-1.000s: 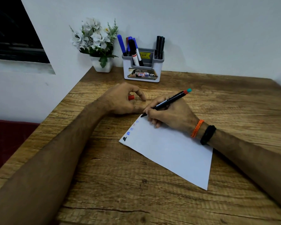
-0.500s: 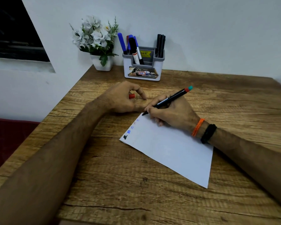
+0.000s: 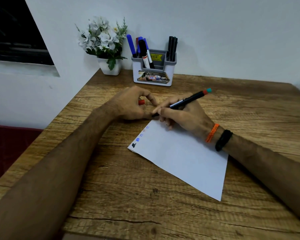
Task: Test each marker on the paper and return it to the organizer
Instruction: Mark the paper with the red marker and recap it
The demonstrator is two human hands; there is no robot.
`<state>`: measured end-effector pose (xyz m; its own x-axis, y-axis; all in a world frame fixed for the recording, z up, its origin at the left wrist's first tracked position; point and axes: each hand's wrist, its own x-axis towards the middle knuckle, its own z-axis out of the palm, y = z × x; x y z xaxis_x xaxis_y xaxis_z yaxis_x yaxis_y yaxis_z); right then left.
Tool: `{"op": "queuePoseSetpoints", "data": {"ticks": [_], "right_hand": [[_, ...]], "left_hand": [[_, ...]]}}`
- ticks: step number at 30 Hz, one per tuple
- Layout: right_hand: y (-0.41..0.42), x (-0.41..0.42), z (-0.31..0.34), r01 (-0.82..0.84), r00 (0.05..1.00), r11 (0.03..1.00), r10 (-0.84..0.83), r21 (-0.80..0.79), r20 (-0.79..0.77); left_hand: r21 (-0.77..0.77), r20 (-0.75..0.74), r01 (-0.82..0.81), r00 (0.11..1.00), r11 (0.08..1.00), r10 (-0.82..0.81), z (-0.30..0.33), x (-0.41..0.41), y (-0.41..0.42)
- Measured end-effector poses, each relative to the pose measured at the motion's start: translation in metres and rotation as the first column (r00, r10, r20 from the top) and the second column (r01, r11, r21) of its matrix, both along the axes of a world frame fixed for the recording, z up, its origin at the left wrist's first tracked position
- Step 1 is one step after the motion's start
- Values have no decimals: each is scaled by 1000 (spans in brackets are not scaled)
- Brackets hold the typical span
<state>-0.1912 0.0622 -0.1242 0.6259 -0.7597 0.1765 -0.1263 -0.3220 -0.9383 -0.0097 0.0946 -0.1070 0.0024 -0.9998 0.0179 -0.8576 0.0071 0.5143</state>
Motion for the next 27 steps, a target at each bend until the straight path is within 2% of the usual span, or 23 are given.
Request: {"op": "queuePoseSetpoints", "data": {"ticks": [5, 14, 27], "right_hand": [[1, 1, -3, -12, 996, 1000, 10, -15, -87], [2, 1, -8, 2, 996, 998, -8, -67, -84], [2, 0, -8, 10, 996, 998, -15, -63, -90]], "left_hand": [[10, 1, 12, 1000, 1000, -12, -1, 1, -1], [-12, 29, 7, 1000, 1000, -7, -2, 3, -3], [-13, 12, 4, 1000, 1000, -3, -3, 2, -5]]}}
